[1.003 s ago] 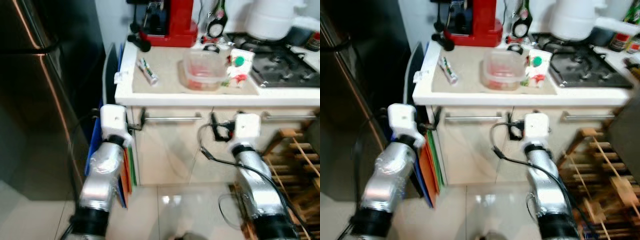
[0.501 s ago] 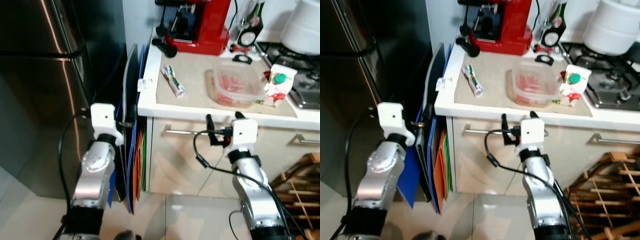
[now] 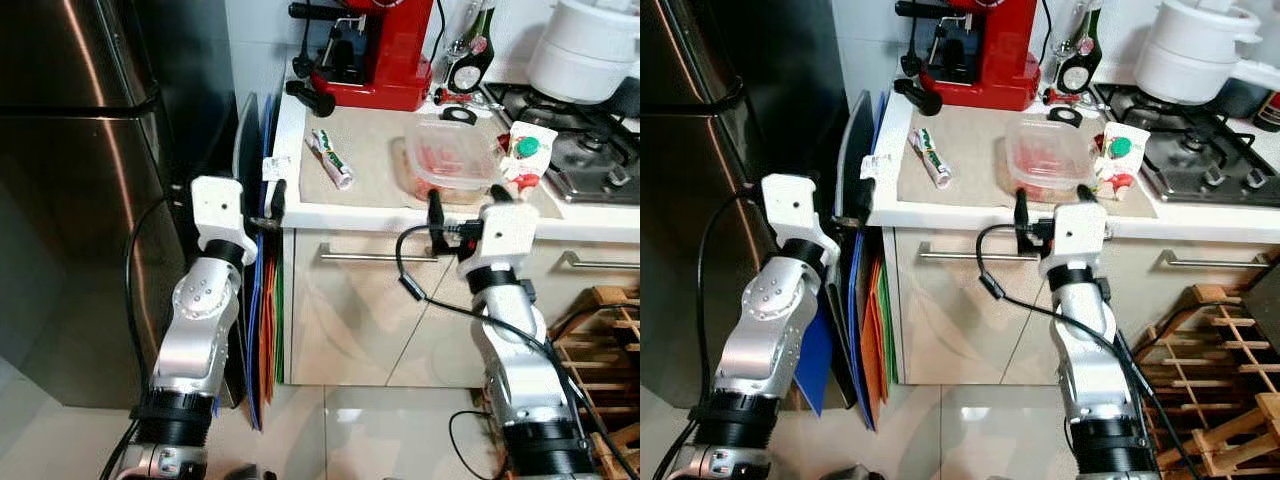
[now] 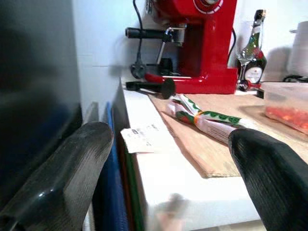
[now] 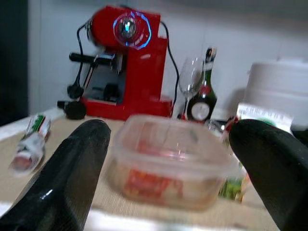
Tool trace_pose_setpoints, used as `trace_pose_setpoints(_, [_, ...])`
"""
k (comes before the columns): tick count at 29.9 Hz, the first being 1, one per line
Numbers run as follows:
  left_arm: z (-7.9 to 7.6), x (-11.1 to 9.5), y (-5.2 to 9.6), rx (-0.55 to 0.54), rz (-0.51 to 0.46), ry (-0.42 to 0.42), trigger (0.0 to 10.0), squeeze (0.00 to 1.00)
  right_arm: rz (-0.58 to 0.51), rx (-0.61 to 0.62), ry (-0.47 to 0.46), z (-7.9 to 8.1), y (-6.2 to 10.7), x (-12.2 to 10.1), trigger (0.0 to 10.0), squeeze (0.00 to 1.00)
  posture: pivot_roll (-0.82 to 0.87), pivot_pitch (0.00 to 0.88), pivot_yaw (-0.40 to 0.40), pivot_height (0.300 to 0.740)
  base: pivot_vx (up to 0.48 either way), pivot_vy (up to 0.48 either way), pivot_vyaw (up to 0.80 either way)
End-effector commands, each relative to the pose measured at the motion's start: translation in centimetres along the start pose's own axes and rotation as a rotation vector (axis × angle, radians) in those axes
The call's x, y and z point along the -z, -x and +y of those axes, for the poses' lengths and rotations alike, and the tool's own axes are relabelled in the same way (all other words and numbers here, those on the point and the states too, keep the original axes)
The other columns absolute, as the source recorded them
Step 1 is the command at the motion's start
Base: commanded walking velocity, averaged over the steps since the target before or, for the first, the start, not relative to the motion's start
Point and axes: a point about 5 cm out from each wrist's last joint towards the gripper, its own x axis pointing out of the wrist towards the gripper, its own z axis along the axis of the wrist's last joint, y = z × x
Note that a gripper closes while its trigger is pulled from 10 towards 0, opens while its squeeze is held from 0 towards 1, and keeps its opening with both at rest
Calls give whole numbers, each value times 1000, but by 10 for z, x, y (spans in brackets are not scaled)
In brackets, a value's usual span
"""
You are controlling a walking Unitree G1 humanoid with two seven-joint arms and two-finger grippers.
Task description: Restocking fridge
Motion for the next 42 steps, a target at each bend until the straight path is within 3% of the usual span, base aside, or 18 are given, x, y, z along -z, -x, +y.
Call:
trace_pose_setpoints(1, [-1, 0, 0, 12, -1, 6, 10000, 0, -2, 17, 14, -4, -1, -2, 10000, 0, -32, 0, -16, 740, 0, 0, 0])
trace_pose_setpoints(10, [-6, -6, 1, 42, -32, 9, 10000, 0, 21, 26, 11, -4, 3, 3, 10000, 0, -37, 0, -8, 740, 307, -365, 0])
trace_pose_setpoints(22, [-7, -10, 1, 36, -60, 29, 10000, 0, -75, 9, 13, 1, -11, -19, 10000, 0, -33, 0, -11, 740, 395, -213, 0])
trace_pose_setpoints(32, [-5, -10, 1, 21, -66, 49, 10000, 0, -170, 30, -8, 0, -36, -49, 10000, 0, -34, 0, -6, 740, 39, 0, 0])
trace_pose_setpoints(38, [-8, -9, 2, 34, -63, 47, 10000, 0, -141, 24, -19, 3, -50, -44, 10000, 0, -24, 0, -5, 740, 0, 0, 0])
trace_pose_setpoints(42, [-2, -4, 5, 59, -13, 27, 10000, 0, -50, 69, -54, -1, -64, -31, 10000, 0, 22, 0, 3, 740, 0, 0, 0])
